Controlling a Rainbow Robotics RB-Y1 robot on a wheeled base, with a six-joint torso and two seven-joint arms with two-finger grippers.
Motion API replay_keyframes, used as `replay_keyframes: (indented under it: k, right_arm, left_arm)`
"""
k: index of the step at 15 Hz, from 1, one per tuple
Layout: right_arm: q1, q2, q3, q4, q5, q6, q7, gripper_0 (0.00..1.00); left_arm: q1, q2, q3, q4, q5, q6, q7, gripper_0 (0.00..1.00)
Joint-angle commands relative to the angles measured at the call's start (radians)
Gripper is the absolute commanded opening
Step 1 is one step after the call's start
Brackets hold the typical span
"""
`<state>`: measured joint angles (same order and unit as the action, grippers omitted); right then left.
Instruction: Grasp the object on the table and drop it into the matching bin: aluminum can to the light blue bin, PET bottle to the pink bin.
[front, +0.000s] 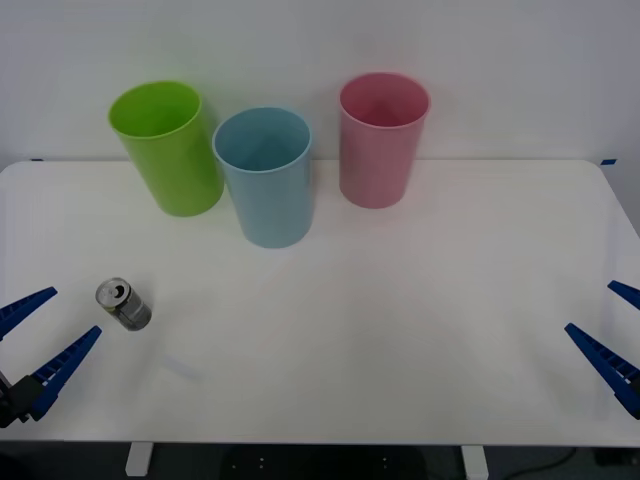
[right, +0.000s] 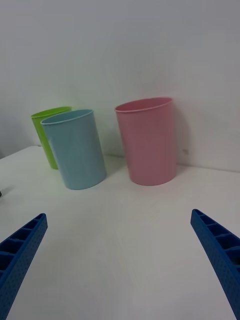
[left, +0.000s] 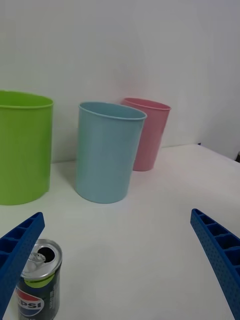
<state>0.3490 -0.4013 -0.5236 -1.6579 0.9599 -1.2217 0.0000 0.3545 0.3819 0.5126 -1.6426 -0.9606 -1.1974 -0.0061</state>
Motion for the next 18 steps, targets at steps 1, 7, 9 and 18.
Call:
replay_keyframes:
  k: [1, 7, 9, 18]
  right_arm:
    - [0.0, 0.0, 0.0, 0.0, 0.0, 0.0, 0.0, 1.0]
    - [0.0, 0.0, 0.0, 0.0, 0.0, 0.0, 0.0, 1.0]
    - [0.0, 0.0, 0.0, 0.0, 0.0, 0.0, 0.0, 1.0]
    - [0.0, 0.0, 0.0, 0.0, 0.0, 0.0, 0.0, 1.0]
  left_arm:
    - [0.003, 0.0, -0.003, 0.003, -0.018, 0.03, 0.0, 1.0]
    - [0.037, 0.0, 0.001, 0.003, -0.119, 0.142, -0.002, 1.0]
    - [0.057, 0.0, 0.006, 0.001, -0.152, 0.176, -0.002, 1.0]
    - [0.106, -0.008, -0.051, 0.017, -0.19, 0.344, -0.04, 1.0]
